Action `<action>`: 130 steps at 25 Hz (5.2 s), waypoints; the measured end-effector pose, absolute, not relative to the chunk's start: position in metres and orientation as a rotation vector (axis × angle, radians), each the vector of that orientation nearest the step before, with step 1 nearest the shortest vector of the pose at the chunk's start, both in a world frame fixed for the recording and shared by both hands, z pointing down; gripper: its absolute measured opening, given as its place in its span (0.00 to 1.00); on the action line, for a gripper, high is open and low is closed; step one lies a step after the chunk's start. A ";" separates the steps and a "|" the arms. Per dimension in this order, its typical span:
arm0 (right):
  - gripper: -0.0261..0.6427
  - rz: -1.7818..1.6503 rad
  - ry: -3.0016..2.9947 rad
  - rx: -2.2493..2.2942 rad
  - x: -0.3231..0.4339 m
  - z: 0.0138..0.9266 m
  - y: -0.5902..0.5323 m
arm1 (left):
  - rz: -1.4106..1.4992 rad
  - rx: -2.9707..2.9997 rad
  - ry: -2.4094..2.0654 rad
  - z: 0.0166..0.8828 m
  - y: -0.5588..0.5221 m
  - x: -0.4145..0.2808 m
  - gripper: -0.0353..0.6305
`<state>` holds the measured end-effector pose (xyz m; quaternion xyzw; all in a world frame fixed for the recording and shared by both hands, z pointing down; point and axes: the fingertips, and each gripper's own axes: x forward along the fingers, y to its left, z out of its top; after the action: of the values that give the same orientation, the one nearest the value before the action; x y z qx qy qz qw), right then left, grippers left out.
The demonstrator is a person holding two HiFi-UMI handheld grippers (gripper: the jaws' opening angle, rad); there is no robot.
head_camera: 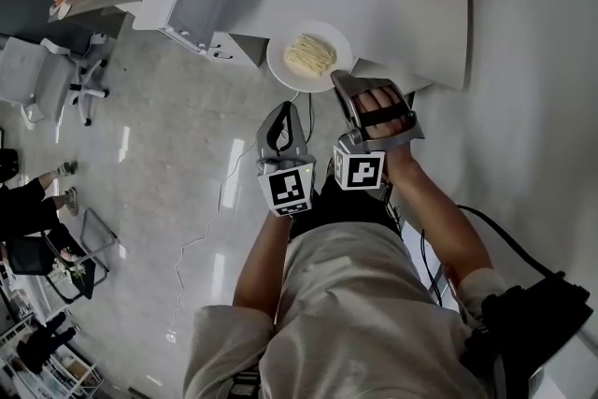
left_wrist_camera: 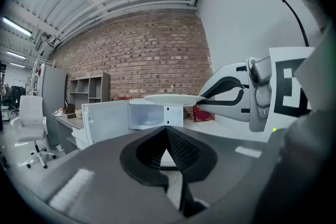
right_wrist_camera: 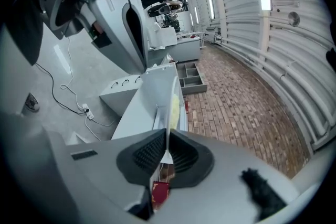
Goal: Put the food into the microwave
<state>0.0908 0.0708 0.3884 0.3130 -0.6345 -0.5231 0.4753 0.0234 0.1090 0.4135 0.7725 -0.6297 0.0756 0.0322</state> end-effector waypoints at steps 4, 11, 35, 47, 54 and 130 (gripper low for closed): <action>0.07 -1.259 -1.573 0.756 0.089 0.396 0.044 | 0.258 2.354 -1.946 0.418 0.083 0.018 0.06; 0.07 -1.224 -1.563 0.787 0.073 0.402 -0.016 | 0.259 2.387 -1.930 0.422 0.022 -0.003 0.06; 0.07 -1.033 -1.484 0.896 0.017 0.463 -0.182 | 0.290 2.499 -1.786 0.483 -0.155 -0.065 0.06; 0.07 -0.993 -1.440 0.895 0.008 0.499 -0.284 | 0.329 2.532 -1.701 0.519 -0.233 -0.072 0.06; 0.07 -0.935 -1.439 0.868 0.004 0.526 -0.325 | 0.348 2.508 -1.714 0.532 -0.272 -0.084 0.06; 0.06 -0.643 -1.857 0.680 -0.046 0.519 -0.320 | 0.393 2.376 -1.564 0.541 -0.251 -0.083 0.06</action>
<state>-0.0463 -0.3205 0.5190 0.2821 -0.7701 -0.2666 0.5062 -0.0834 -0.2506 0.5412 0.8199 -0.5397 0.1357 0.1344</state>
